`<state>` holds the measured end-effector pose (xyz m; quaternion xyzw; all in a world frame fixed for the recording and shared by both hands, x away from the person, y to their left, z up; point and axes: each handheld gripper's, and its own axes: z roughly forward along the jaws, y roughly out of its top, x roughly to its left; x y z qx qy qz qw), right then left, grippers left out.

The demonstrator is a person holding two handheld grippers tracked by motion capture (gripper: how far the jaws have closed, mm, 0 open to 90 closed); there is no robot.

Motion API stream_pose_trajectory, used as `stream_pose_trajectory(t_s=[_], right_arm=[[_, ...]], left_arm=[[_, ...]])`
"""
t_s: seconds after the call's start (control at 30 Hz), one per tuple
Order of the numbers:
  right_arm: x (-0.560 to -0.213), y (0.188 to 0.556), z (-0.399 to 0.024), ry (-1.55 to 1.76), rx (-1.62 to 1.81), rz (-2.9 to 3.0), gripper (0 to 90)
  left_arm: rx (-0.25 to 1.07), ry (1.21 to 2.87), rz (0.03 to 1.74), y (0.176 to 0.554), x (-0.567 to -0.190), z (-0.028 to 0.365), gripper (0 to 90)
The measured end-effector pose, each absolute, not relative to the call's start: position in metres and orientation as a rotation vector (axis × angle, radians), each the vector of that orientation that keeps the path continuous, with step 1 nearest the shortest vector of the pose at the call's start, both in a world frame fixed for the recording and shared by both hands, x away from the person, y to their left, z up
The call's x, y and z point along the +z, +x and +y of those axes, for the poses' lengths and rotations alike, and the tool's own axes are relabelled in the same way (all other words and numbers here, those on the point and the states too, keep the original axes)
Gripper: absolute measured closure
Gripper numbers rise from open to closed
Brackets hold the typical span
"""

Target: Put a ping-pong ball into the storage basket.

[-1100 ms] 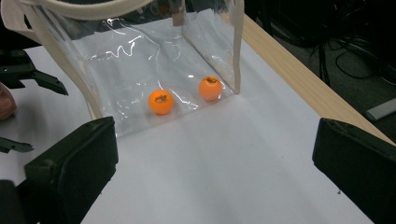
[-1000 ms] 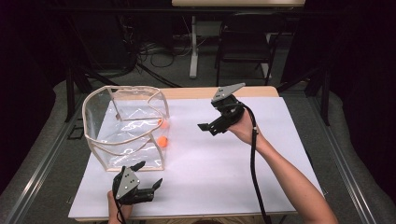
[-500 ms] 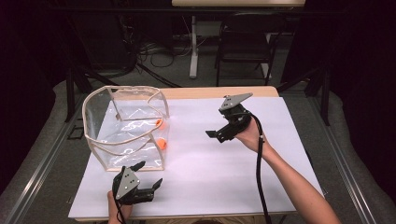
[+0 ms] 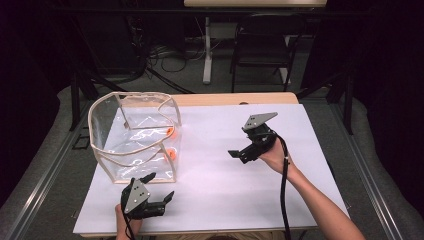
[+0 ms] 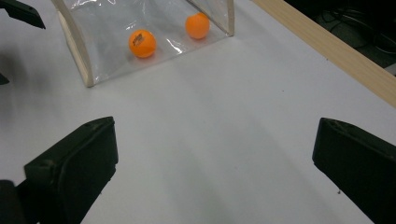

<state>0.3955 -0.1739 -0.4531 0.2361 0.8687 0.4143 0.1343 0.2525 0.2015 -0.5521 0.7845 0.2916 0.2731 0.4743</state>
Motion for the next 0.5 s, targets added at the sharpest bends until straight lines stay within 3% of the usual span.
stream_pose_trajectory(t_s=[0.5], right_arm=[[-0.479, 0.379, -0.194, 0.727, 1.192, 2.505, 0.0]], left_arm=[[0.667, 1.917, 0.714, 0.253, -0.552, 0.201, 16.0]])
